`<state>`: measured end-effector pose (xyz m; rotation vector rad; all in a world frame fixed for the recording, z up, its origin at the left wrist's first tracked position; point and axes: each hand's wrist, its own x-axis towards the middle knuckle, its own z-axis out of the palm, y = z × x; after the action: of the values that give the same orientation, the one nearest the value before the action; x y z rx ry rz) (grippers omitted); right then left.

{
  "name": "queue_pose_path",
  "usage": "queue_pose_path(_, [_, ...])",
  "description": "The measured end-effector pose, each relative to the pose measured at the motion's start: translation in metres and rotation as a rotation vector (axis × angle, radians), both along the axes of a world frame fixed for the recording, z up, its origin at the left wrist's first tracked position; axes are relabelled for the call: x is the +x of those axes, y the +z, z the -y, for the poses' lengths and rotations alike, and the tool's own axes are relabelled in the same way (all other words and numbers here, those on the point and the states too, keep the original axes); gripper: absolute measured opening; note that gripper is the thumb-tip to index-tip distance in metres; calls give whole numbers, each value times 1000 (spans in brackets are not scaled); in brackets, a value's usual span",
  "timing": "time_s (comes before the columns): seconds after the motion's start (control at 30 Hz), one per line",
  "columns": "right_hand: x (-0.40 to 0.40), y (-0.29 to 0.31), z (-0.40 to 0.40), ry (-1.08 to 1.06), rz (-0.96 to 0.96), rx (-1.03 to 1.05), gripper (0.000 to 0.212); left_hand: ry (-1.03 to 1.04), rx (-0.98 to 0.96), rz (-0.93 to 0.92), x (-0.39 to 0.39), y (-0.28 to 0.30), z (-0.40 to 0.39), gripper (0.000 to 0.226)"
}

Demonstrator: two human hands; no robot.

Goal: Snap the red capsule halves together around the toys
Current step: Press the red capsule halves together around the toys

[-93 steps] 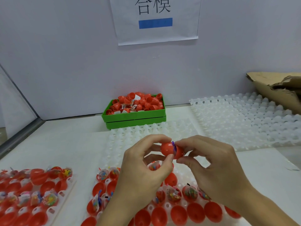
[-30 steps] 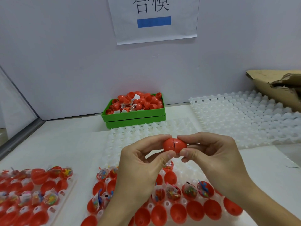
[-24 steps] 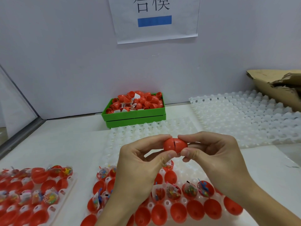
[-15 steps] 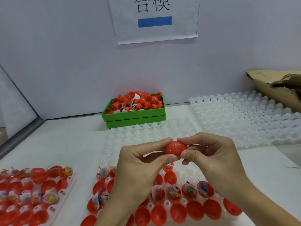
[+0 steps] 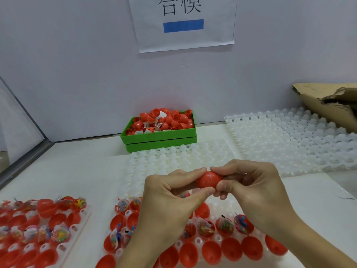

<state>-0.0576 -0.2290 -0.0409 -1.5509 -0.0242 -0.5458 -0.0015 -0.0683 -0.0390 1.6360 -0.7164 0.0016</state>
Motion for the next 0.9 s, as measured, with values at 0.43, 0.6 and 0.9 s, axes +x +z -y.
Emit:
queue_pose_path(0.43, [1, 5, 3, 29, -21, 109, 36, -69, -129, -102, 2, 0, 2, 31])
queue_pose_path(0.6, [0, 4, 1, 33, -39, 84, 35, -52, -76, -76, 4, -1, 0, 34])
queue_pose_path(0.9, [0, 2, 2, 10, -64, -19, 35, -27, 47, -16, 6, -3, -2, 35])
